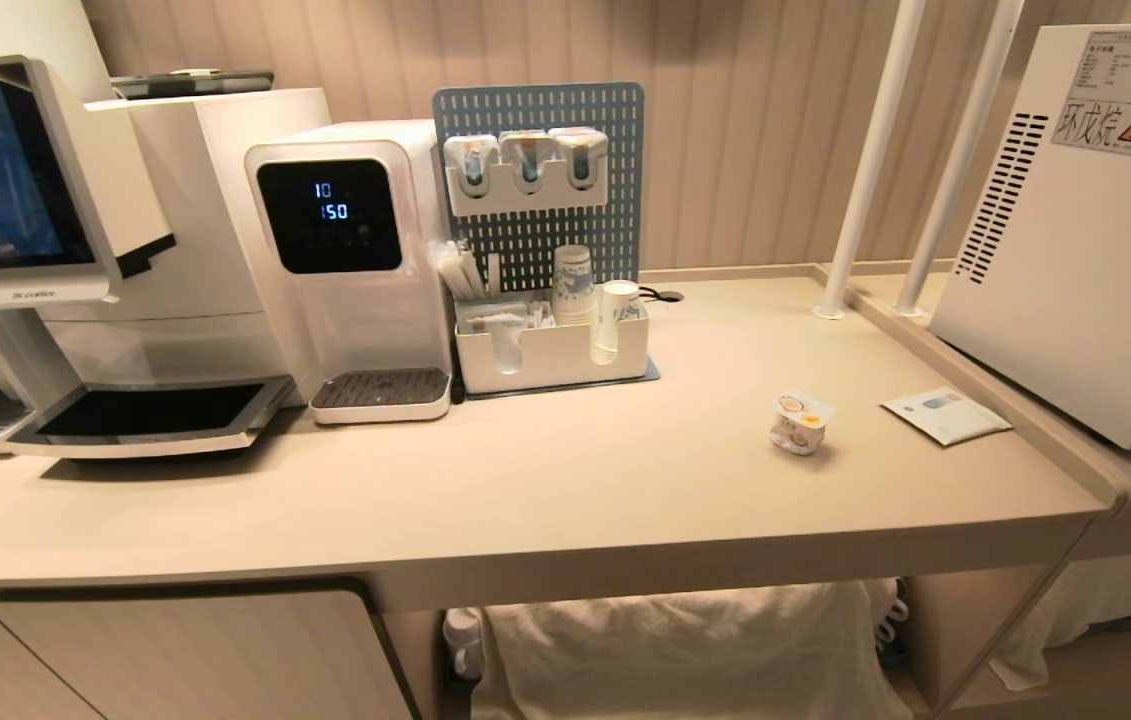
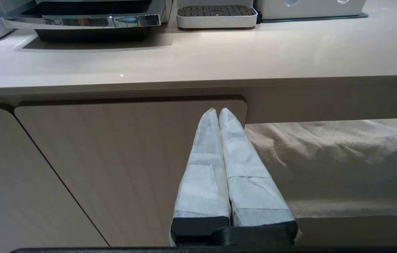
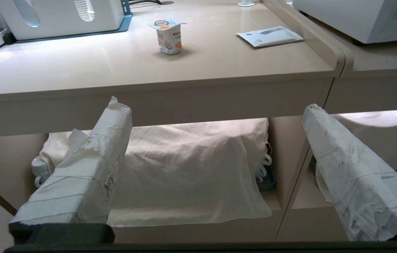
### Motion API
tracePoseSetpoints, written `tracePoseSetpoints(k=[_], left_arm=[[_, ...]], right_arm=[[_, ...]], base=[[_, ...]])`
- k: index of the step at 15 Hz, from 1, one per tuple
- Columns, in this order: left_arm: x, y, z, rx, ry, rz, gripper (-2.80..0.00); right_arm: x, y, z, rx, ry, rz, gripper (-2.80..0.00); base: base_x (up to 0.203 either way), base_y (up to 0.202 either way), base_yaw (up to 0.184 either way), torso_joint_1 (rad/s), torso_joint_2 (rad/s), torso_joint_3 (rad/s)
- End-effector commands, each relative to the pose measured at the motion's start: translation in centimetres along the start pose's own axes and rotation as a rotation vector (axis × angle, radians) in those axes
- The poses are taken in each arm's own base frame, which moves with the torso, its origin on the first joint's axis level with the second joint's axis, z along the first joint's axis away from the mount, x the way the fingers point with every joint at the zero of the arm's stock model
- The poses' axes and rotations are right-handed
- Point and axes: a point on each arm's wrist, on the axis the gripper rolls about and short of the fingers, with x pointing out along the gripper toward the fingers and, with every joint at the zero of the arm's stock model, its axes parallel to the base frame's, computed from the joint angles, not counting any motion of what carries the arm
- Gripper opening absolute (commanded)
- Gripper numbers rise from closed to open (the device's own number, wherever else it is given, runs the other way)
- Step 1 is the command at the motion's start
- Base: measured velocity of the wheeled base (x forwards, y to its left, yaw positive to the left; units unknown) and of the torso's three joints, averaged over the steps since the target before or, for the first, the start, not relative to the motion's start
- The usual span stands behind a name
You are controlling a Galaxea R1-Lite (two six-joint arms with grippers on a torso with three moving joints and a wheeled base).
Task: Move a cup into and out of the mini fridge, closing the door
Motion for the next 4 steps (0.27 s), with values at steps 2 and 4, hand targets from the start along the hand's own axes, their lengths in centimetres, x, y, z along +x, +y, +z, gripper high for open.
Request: tracePoseSetpoints(k=[2,4], left_arm=[[0.00,0.00,0.00,0.000,-0.001,0.000,-2.80],[0.00,0.00,0.00,0.000,-0.001,0.000,-2.80]], right_arm=[[0.07,0.00,-0.26,-0.001,0.011,0.001,0.00],[0.07,0.00,-0.26,0.000,0.011,0.001,0.00]], base=[[0.000,0.000,0.000,0.000,0.00,0.000],[0.000,0.000,0.000,0.000,0.00,0.000]])
